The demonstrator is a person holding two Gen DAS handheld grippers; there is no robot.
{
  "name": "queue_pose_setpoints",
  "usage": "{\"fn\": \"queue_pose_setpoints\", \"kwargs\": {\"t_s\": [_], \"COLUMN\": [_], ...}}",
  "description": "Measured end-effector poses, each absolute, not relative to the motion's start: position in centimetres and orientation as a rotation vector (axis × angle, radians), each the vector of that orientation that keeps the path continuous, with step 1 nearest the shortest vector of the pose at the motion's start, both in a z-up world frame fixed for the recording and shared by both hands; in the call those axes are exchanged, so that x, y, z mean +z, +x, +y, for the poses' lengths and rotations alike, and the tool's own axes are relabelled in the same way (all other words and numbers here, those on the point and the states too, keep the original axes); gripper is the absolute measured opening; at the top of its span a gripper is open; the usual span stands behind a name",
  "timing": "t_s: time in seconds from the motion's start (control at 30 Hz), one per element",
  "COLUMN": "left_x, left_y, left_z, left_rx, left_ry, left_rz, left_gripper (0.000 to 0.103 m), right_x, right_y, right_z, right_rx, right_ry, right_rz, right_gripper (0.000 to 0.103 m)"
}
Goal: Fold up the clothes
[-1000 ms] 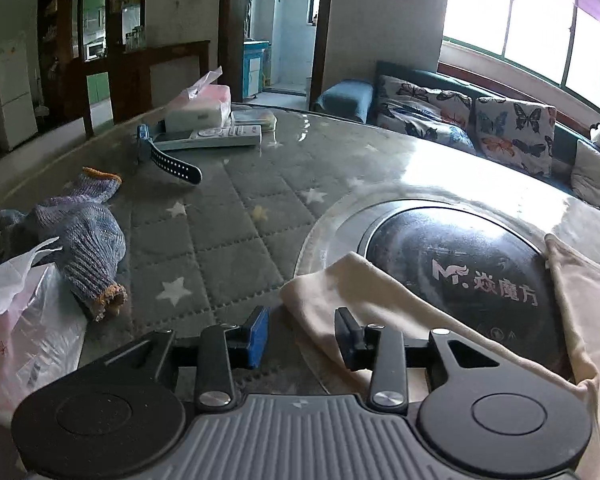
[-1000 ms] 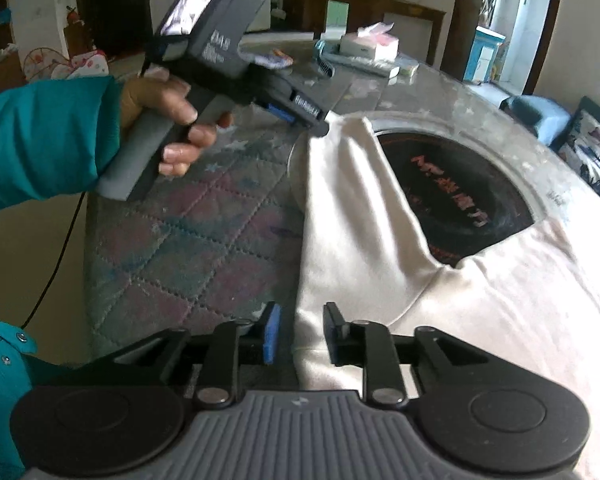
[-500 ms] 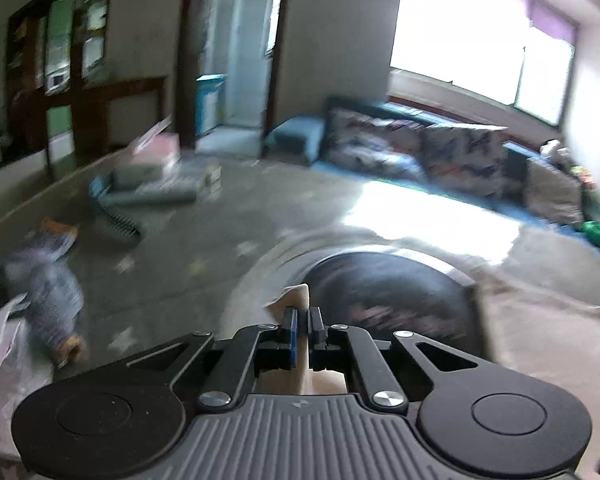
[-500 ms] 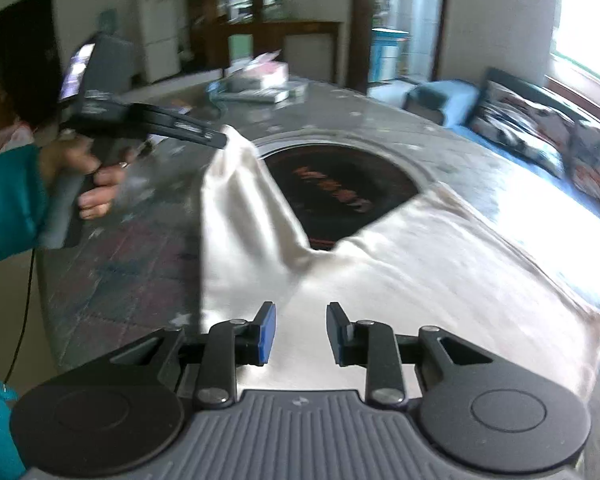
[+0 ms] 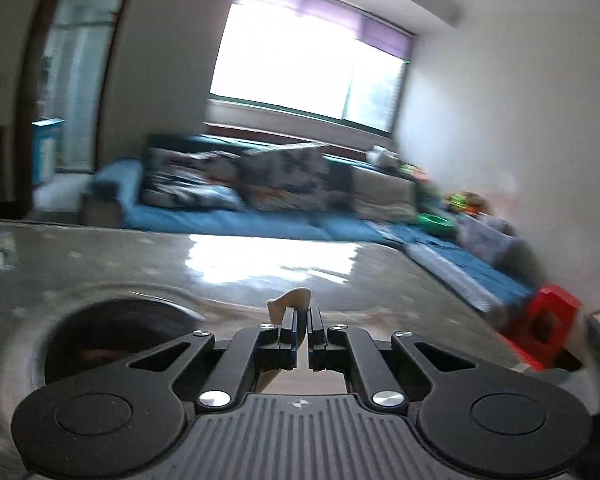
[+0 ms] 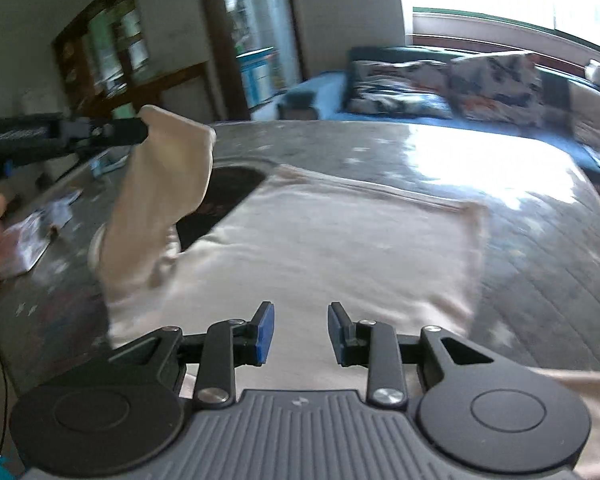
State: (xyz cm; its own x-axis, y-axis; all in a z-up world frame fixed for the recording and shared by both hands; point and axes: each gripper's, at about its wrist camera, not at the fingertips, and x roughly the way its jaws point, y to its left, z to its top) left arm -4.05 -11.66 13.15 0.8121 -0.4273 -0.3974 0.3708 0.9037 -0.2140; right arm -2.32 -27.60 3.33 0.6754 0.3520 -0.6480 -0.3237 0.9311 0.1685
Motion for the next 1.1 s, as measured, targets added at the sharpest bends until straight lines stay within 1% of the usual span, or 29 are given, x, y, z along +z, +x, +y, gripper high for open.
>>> {"fn": "queue_pose_setpoints", "kwargs": {"t_s": [0.13, 0.23, 0.33, 0.37, 0.4, 0.47, 0.6, 0.67, 0.77, 0.87, 0.97, 1.0, 1.03, 1.07, 1.1], "left_x": [11.4, 8.9, 7.2, 6.9, 6.8, 6.6, 6.0, 5.7, 4.9, 4.2, 3.4, 3.3, 3.2, 3.0, 2.9], "left_y": [-4.8, -5.5, -6.4, -7.0, -7.5, -8.7, -9.4, -9.6, -10.1, -10.4, -10.5, -10.4, -10.4, -10.4, -10.3], "left_z": [-15.3, -17.5, -17.9, -17.6, -17.2, -16.0, -12.1, -9.9, -7.5, -6.1, -5.6, -5.7, -5.8, -5.9, -6.0], "left_rx": [-0.534, -0.578, -0.615, -0.617, -0.610, -0.573, -0.459, -0.399, -0.319, -0.293, -0.278, -0.278, -0.279, -0.279, -0.281], "left_ry": [-0.146, -0.096, -0.047, -0.028, -0.007, 0.033, 0.097, 0.121, 0.142, 0.126, 0.127, 0.126, 0.125, 0.124, 0.127], "left_rz": [0.512, 0.578, 0.622, 0.622, 0.617, 0.597, 0.580, 0.576, 0.591, 0.621, 0.632, 0.632, 0.633, 0.633, 0.631], "left_gripper": [0.007, 0.011, 0.016, 0.019, 0.027, 0.034, 0.036, 0.039, 0.040, 0.043, 0.043, 0.043, 0.043, 0.043, 0.043], "right_x": [2.9, 2.2, 1.6, 1.5, 1.5, 1.7, 2.1, 2.2, 1.8, 0.9, 0.1, -0.1, -0.3, -0.3, -0.3], "right_y": [-3.1, -3.5, -3.8, -3.9, -4.0, -4.2, -4.2, -4.1, -3.5, -2.8, -2.2, -2.1, -2.0, -2.1, -2.1], "right_z": [-30.1, -31.5, -32.6, -32.8, -32.9, -32.9, -32.0, -31.3, -29.8, -28.8, -28.3, -28.2, -28.1, -27.9, -27.8], "right_rx": [0.310, 0.268, 0.238, 0.233, 0.235, 0.241, 0.272, 0.295, 0.332, 0.343, 0.326, 0.326, 0.325, 0.325, 0.325], "right_ry": [0.099, 0.145, 0.173, 0.179, 0.179, 0.173, 0.159, 0.151, 0.122, 0.099, 0.086, 0.084, 0.081, 0.069, 0.060], "right_rz": [0.731, 0.740, 0.747, 0.747, 0.744, 0.737, 0.724, 0.724, 0.747, 0.780, 0.811, 0.821, 0.830, 0.831, 0.831], "right_gripper": [0.030, 0.032, 0.032, 0.032, 0.032, 0.032, 0.032, 0.032, 0.032, 0.032, 0.031, 0.027, 0.025, 0.019, 0.010]}}
